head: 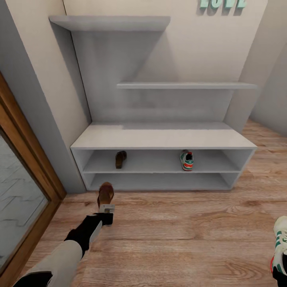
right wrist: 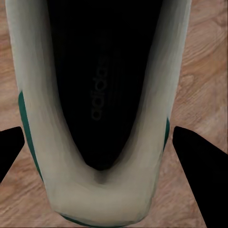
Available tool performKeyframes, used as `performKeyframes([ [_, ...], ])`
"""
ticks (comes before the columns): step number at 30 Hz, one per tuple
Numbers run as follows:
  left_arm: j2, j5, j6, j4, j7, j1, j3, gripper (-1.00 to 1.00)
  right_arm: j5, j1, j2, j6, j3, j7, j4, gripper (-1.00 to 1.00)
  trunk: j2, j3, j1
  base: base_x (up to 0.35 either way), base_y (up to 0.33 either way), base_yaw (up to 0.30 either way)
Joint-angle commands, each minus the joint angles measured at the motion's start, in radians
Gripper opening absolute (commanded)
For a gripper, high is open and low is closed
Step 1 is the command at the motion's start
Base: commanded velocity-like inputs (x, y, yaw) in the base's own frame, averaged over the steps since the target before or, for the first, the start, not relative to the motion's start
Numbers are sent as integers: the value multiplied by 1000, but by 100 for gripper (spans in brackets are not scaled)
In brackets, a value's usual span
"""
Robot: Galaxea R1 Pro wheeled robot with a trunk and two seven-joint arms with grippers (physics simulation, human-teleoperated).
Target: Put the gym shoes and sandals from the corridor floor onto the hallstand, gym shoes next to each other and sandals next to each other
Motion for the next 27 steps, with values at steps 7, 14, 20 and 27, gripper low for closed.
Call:
performKeyframes([
  [7, -22, -16, 140, -7, -12, -115, 0, -100, -5, -1, -13, 52, -96, 8, -60, -100, 0, -1, 0, 0, 0, 0],
  [14, -17, -16, 169, -15, -20, -133, -4, -100, -4, 0, -3, 58, -97, 7, -70, -100, 0, -1, 0, 0, 0, 0],
  [20, -18, -17, 284, -35, -112, -191, -98, -100, -2, -1, 6, 59, -96, 8, -70, -100, -14, -10, 8, 0, 0, 0],
  [27, -14, -21, 295, -36, -137, -195, -104, -100, -1, -1, 6, 59, -96, 8, -70, -100, -63, -43, 34, 0, 0, 0],
])
